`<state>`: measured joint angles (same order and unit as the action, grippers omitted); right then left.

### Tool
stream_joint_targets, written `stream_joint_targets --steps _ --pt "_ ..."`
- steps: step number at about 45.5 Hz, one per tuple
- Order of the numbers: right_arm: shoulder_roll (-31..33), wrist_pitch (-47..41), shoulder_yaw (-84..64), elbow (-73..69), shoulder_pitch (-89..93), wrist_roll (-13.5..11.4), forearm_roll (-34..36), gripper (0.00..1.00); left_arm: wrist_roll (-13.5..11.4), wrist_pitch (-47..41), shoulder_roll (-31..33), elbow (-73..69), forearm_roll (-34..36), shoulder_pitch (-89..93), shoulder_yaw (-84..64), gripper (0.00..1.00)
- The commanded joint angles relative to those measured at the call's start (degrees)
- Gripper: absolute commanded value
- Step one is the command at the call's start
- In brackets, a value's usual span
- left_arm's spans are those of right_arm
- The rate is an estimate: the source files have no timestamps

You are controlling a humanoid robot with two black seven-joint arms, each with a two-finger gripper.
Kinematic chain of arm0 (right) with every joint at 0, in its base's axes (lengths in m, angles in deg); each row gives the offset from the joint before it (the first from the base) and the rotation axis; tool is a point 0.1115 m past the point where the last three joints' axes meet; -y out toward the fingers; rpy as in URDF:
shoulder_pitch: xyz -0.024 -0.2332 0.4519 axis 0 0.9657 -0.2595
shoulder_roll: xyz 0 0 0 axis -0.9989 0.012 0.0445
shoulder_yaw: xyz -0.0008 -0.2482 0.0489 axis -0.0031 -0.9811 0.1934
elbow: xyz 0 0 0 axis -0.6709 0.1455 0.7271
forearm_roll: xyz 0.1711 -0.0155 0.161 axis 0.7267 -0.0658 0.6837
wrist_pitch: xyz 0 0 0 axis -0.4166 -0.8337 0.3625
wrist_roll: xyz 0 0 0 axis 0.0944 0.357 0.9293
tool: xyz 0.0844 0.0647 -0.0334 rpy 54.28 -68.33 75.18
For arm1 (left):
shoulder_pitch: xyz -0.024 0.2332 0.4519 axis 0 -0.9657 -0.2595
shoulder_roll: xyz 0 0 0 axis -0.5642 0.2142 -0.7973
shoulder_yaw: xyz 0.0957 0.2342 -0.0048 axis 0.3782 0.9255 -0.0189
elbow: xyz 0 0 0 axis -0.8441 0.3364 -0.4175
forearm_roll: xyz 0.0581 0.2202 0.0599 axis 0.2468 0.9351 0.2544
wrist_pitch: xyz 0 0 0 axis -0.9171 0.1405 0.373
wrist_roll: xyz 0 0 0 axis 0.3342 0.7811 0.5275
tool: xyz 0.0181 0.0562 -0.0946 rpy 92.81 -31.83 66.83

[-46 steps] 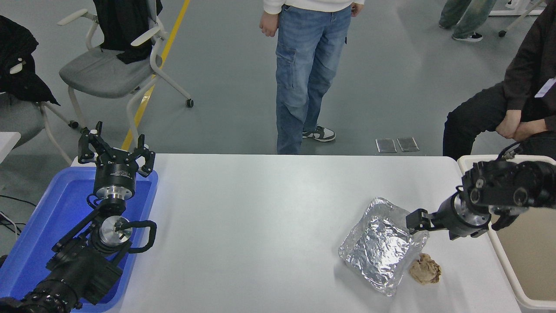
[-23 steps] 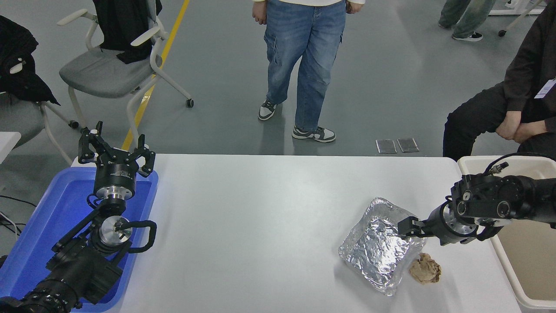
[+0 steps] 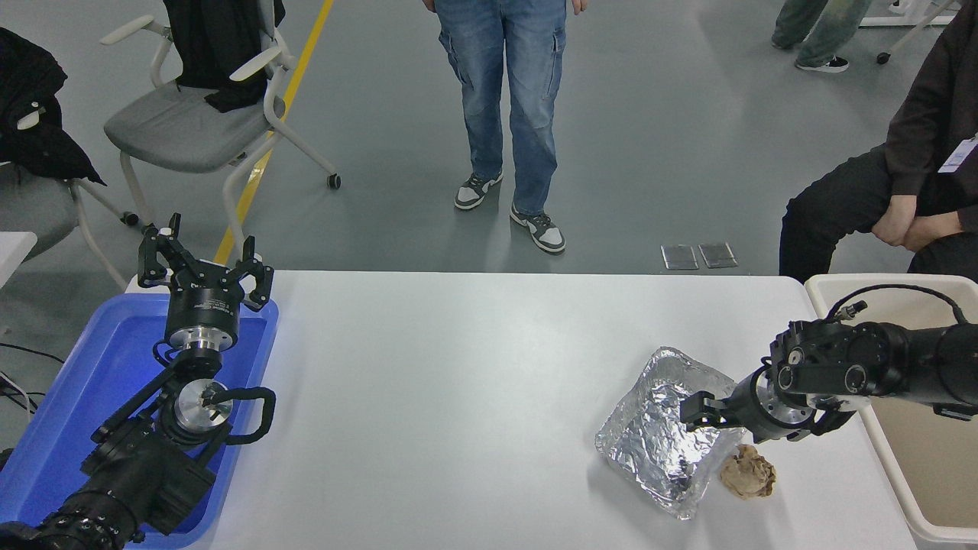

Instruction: Pick up foil plate and place in dustbin

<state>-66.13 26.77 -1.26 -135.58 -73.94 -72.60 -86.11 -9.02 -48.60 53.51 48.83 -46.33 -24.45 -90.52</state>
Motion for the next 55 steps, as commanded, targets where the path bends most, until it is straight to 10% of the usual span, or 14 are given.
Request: stream_joint_targets --steps 1,15,33,37,55 --pt "-1.17 0.65 0.96 0.64 1.6 -0.7 1.02 1.0 0.0 0.0 0.0 0.0 0.0 0.0 0.0 0.99" --pt "-1.08 0.91 1.23 0.55 1.87 -0.79 0.93 0.93 0.0 0.0 0.0 0.0 0.0 0.0 0.0 0.99" --pt "-0.64 1.26 0.17 0.38 1.87 -0.7 0.75 0.33 0.0 0.0 0.0 0.0 0.0 0.0 0.0 0.99" --pt "-0.64 1.35 -0.35 0.29 1.87 -0.61 0.66 0.0 0.0 0.0 0.0 0.0 0.0 0.0 0.0 0.99" --pt "-0.11 1.35 -5.28 -3.92 -6.82 -0.7 2.24 0.0 0.0 0.0 0.0 0.0 0.0 0.0 0.0 0.99"
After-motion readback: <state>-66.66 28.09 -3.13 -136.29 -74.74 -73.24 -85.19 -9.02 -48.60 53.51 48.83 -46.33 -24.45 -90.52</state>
